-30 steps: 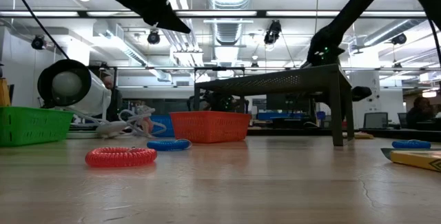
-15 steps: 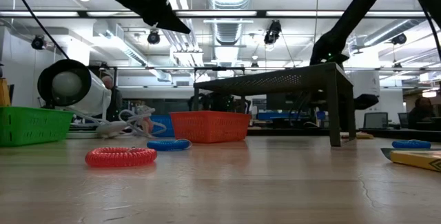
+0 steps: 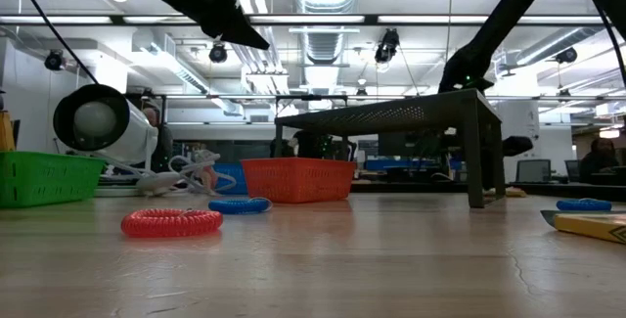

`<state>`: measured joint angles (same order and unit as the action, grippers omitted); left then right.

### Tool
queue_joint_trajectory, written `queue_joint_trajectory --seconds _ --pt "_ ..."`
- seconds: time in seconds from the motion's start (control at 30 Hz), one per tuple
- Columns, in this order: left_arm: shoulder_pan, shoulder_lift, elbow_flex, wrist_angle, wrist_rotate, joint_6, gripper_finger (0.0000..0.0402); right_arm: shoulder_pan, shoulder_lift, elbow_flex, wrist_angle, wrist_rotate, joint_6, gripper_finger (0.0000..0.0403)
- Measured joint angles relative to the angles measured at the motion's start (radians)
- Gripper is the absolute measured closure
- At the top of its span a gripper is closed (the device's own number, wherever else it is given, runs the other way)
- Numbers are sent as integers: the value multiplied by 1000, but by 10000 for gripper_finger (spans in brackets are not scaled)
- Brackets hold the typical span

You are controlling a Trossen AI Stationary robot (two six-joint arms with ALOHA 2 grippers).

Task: Pick & Place Office Desk Supplies
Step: Put the crayon box into the green bin

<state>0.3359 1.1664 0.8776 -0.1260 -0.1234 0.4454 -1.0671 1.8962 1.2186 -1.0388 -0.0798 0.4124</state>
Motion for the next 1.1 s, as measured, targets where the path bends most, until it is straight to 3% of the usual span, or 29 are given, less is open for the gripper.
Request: queue_joint_trajectory --seconds 0.27,0.47,0.67,1.1 --pt "0 0 0 -7 0 0 213 1 -39 2 63 54 32 395" --pt "0 0 0 -7 0 0 213 3 -79 -7 3 21 49 395" --pt "0 0 0 -7 0 0 213 2 -81 -78 -7 32 53 395" --pt "0 0 0 -6 0 0 213 16 -80 -82 58 78 135 395"
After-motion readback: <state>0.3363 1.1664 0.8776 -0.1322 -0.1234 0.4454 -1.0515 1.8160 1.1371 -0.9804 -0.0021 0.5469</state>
